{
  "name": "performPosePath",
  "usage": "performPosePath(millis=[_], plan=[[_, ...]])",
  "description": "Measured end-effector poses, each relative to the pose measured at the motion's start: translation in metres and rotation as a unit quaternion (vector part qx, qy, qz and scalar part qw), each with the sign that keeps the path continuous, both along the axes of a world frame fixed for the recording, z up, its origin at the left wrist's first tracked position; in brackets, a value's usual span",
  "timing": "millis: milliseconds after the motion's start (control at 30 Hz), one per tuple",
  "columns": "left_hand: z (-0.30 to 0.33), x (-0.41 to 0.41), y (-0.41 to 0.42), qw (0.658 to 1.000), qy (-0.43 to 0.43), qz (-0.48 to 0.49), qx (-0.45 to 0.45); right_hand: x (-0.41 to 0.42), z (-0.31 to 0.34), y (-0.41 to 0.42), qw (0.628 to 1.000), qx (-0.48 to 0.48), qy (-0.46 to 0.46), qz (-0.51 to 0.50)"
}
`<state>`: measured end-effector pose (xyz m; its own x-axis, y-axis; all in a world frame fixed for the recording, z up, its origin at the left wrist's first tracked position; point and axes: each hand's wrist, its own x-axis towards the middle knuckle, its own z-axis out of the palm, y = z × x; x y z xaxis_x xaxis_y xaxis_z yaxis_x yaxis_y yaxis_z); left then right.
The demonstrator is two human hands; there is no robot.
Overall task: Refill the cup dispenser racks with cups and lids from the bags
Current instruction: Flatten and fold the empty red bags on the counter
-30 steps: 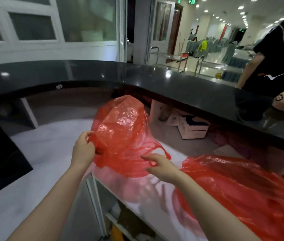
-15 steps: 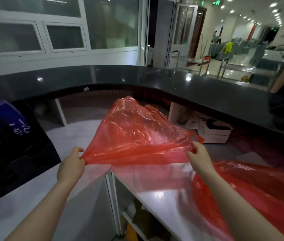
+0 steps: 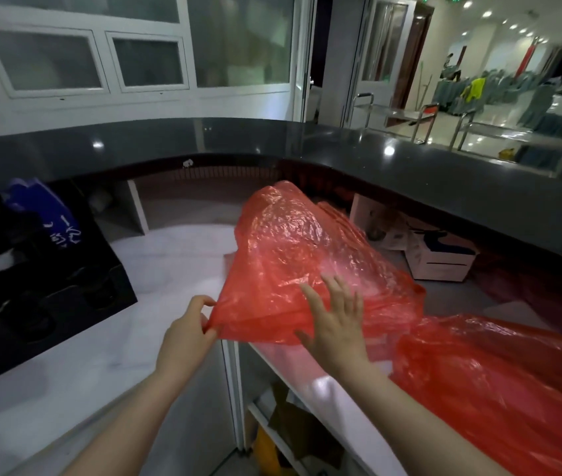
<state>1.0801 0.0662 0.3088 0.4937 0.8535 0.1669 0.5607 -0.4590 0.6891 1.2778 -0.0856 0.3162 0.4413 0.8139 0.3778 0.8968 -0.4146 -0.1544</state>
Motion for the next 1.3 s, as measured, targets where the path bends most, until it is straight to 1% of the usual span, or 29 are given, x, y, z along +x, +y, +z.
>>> performPosePath(millis=[67,167,233,300,367,467,600,667,733,800,833,933,1033,1133,1200,1267,1300], plan=[[0.004,0.001,-0.005,0.999,-0.021,-0.032,-0.009,-0.006,-0.001,0.018,1.0,-0.003,0.014,0.002],[0.009,-0.006,-0.009,0.991,-0.059,-0.111,-0.042,-0.006,-0.001,0.036,1.0,-0.003,-0.01,-0.018],[0.008,-0.016,-0.008,0.988,-0.069,-0.129,-0.05,0.003,0.0,0.037,0.999,-0.021,-0.012,-0.03],[0.005,-0.028,-0.002,0.993,-0.059,-0.099,-0.038,0.018,-0.002,0.029,0.998,-0.031,0.009,-0.044],[-0.001,-0.039,0.006,0.999,-0.02,-0.048,-0.014,0.035,-0.005,0.017,0.997,-0.039,0.016,-0.064],[-0.009,-0.048,0.014,0.999,0.039,0.004,0.006,0.052,-0.009,0.005,0.996,-0.006,0.019,-0.087],[-0.015,-0.046,0.018,0.998,0.047,0.029,-0.015,0.059,-0.012,-0.001,0.992,0.03,0.025,-0.123],[-0.016,-0.044,0.02,0.998,0.037,0.034,-0.031,0.062,-0.017,-0.006,0.989,-0.016,0.027,-0.142],[-0.016,-0.047,0.025,0.999,0.033,0.026,-0.019,0.066,-0.022,-0.013,0.984,-0.071,0.037,-0.162],[-0.019,-0.053,0.031,0.999,0.037,-0.006,0.007,0.07,-0.027,-0.019,0.977,-0.115,0.046,-0.172],[-0.021,-0.055,0.033,0.998,0.045,-0.034,0.016,0.072,-0.028,-0.021,0.977,-0.117,0.049,-0.171],[-0.032,-0.059,0.036,0.993,0.082,-0.087,0.01,0.074,-0.025,-0.02,0.981,-0.038,0.074,-0.174],[-0.039,-0.055,0.036,0.992,0.104,-0.067,0.019,0.076,-0.015,-0.014,0.979,0.025,0.074,-0.187],[-0.041,-0.051,0.039,0.993,0.116,-0.036,0.011,0.08,-0.01,-0.016,0.985,0.056,0.037,-0.157],[-0.043,-0.052,0.035,0.991,0.123,-0.043,0.037,0.08,-0.015,-0.023,0.993,0.029,0.013,-0.111],[-0.048,-0.052,0.028,0.975,0.164,-0.064,0.135,0.076,-0.027,-0.032,0.997,-0.033,0.007,-0.068],[-0.051,-0.052,0.025,0.963,0.177,-0.082,0.184,0.074,-0.034,-0.037,0.997,-0.06,0.018,-0.052]])
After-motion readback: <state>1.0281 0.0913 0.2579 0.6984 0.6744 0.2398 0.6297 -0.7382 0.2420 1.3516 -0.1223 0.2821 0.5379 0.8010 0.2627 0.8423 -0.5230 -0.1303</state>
